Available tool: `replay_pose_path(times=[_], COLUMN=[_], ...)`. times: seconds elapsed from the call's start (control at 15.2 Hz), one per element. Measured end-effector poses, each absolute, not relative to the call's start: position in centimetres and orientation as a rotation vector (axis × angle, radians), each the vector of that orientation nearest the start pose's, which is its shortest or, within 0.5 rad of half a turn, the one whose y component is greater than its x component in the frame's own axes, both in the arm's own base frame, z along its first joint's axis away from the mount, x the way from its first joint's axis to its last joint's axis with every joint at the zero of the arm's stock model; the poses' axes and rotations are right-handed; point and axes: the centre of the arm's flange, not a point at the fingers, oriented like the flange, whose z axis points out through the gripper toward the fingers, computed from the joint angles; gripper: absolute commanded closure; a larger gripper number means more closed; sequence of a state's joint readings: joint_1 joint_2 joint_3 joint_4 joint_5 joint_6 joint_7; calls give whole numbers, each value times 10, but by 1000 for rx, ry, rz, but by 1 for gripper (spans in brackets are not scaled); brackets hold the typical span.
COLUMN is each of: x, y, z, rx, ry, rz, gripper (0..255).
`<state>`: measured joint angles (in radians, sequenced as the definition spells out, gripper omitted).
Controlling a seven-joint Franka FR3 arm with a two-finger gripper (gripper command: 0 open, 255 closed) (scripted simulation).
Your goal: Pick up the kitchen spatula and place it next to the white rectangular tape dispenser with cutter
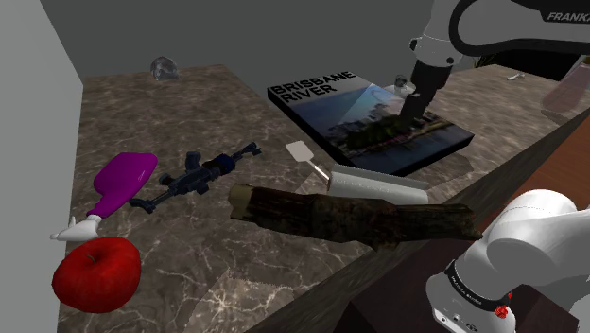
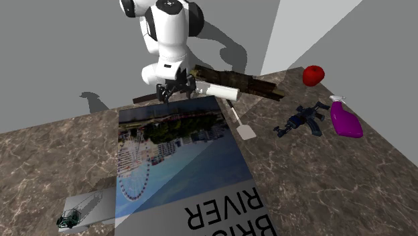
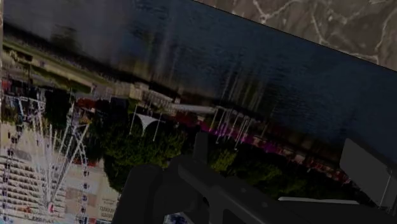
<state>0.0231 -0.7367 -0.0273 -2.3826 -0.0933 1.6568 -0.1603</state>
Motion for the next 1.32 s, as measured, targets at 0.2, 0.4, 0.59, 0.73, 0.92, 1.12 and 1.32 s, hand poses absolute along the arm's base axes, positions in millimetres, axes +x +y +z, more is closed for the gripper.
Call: replay_pose_path(times=[0.2, 0.4, 0.59, 0.73, 0.92, 1.12, 1.32], x=[331, 339, 351, 356, 370, 383, 399], y=[4, 34, 69, 92, 128, 161, 195], z=[565, 554, 544, 540, 532, 523, 517], rx=[-3203, -3197, -3188, -3181, -3170, -3157, -3143], ry=[-249, -186, -117, -72, -3, 64, 131], rz=[0, 16, 33, 44, 62, 78, 95], gripper=[0, 0, 0, 0, 0, 0, 0])
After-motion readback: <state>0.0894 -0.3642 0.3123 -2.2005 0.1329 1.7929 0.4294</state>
